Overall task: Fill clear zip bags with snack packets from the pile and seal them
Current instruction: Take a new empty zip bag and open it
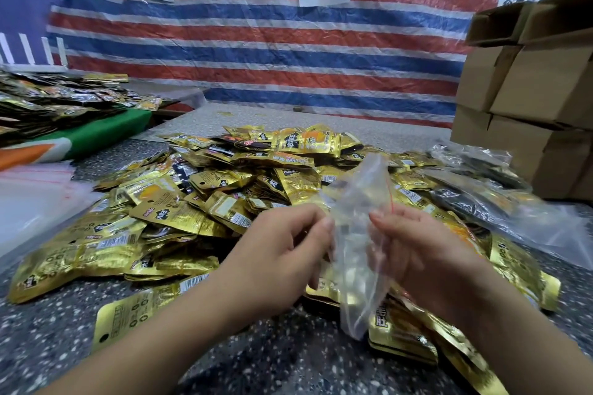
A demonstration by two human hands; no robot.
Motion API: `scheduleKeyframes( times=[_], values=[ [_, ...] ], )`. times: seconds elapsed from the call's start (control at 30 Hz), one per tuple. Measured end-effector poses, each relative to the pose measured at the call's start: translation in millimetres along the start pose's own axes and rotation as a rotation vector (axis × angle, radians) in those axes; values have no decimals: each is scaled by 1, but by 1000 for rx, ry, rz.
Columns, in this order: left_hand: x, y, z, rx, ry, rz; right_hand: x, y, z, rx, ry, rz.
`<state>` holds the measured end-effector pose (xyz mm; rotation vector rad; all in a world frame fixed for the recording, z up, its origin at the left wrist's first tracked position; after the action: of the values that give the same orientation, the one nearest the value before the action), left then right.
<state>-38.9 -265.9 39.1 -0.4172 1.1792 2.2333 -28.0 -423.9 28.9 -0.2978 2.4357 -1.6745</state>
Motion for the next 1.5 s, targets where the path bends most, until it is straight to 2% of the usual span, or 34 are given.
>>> scheduleKeyframes(
  times=[0.1,0.2,0.4,0.5,0.6,0.7,0.77,0.87,0.93,1.03,1.1,1.2,1.33,1.4,1.5],
  values=[
    [-3,-10,7,-4,70,106,-1,-15,22,261,288,243],
    [-2,-15,10,-58,138,149,2,-22,31,332,413,370],
    [3,-3,15,-298,264,-12,5,-18,29,362,433,408],
    [6,17,10,-502,249,-239,3,-12,25,378,449,404],
    [13,31,6,-544,216,-375,1,-7,25,336,448,402],
    [19,42,-2,-478,90,-426,0,-6,28,278,447,375],
    [22,45,-12,-562,27,-429,-1,-5,28,217,444,328],
    [18,39,-19,-658,49,-395,-2,-3,31,157,446,237],
    [15,30,-13,-546,117,-312,-1,-9,36,196,473,253],
    [10,20,2,-313,210,-194,7,-31,41,341,528,447],
    [9,20,9,-204,270,-185,8,-40,42,390,483,528],
    [10,20,18,15,359,-134,-2,-38,44,380,354,477],
    [7,5,31,420,404,89,-4,-31,27,254,140,497],
    [3,-3,35,541,406,161,-2,-27,23,248,145,426],
    [-3,-10,36,515,350,205,-4,-22,31,236,239,271]
  ],
)
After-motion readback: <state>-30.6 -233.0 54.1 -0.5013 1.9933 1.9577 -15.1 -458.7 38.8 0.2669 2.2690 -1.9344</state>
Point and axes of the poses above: each hand's wrist, its own x-axis away from the middle knuckle, its own z-axis out of the back of the hand, y = z × x, the point moved 6 cm from there along -x, towards the middle knuckle, and after that the axes turned 11 degrees about -x, right-handed, at the moved point
